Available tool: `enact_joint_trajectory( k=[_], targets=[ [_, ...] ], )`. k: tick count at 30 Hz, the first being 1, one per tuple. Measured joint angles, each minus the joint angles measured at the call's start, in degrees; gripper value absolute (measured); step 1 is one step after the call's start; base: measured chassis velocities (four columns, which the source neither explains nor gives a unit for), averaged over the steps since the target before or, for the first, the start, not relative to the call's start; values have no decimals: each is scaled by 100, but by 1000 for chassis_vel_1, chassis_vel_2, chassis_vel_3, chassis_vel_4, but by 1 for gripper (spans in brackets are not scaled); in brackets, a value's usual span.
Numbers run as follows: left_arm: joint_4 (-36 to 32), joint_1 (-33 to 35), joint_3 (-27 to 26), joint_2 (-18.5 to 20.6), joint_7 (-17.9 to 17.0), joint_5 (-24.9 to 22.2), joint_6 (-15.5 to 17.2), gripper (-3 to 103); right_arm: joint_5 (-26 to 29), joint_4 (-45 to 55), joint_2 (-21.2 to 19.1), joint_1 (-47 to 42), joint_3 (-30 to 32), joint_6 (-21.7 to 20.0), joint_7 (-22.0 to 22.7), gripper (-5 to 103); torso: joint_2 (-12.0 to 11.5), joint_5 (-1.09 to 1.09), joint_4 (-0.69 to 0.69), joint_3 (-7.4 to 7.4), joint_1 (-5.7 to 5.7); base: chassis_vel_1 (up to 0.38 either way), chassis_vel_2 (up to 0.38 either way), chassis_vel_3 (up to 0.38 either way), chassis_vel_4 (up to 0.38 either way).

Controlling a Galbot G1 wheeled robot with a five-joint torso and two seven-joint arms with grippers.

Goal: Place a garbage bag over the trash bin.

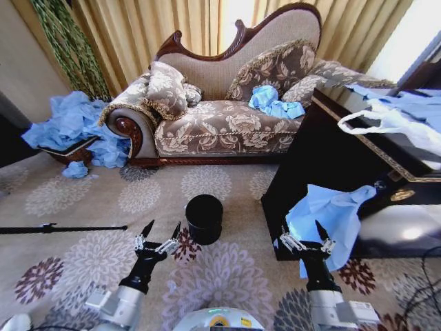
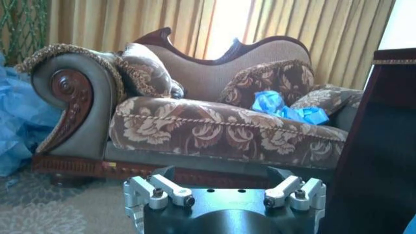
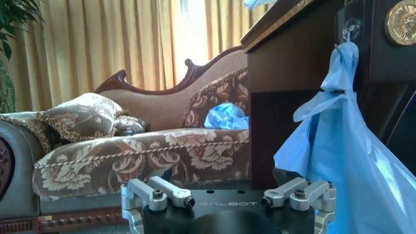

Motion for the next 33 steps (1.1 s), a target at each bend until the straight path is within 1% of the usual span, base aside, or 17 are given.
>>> enact_joint_trajectory(
  k=[3,9,10,11,12,18,19,21,23,26,27,33],
  targets=[
    [0,-77,-5,66,3,-82,63,97,50,1,-72,-48,1,-1,23,100,0,0,0,0,0,0,0,0,0],
    [0,-88,-55,185,-1,-176,68,98,127,15,-97,-62,-12,-14,41,100,0,0,0,0,0,0,0,0,0],
    [0,-100,-66,214,-7,-193,70,98,150,37,-82,-48,-8,-34,42,100,0,0,0,0,0,0,0,0,0],
    [0,-118,-71,233,-10,-214,79,102,158,44,-78,-43,-6,-42,42,100,0,0,0,0,0,0,0,0,0],
    [0,-148,-74,261,-15,-244,92,100,158,45,-76,-42,0,-44,41,100,0,0,0,0,0,0,0,0,0],
    [0,-174,-43,331,-42,-350,119,99,149,47,-11,-50,6,-43,39,100,0,0,0,0,0,0,0,0,0],
    [0,-183,-34,338,-47,-383,133,95,145,47,13,-48,0,-43,39,100,0,0,0,0,0,0,0,0,0],
    [0,-216,-26,366,-52,-424,156,100,127,47,60,-42,-12,-43,32,100,0,0,0,0,0,0,0,0,0],
    [0,-224,-26,389,-53,-433,161,100,112,46,80,-42,-19,-41,28,100,0,0,0,0,0,0,0,0,0],
    [0,-254,-37,476,-56,-503,179,96,72,41,96,-50,-25,-28,19,100,0,0,0,0,0,0,0,0,0],
    [0,-269,-42,494,-59,-523,185,98,66,36,96,-51,-25,-24,19,100,0,0,0,0,0,0,0,0,0],
    [0,-383,-67,643,-95,-658,239,99,-15,-40,111,-55,-40,28,2,100,0,0,0,0,0,0,0,0,0]
  ],
)
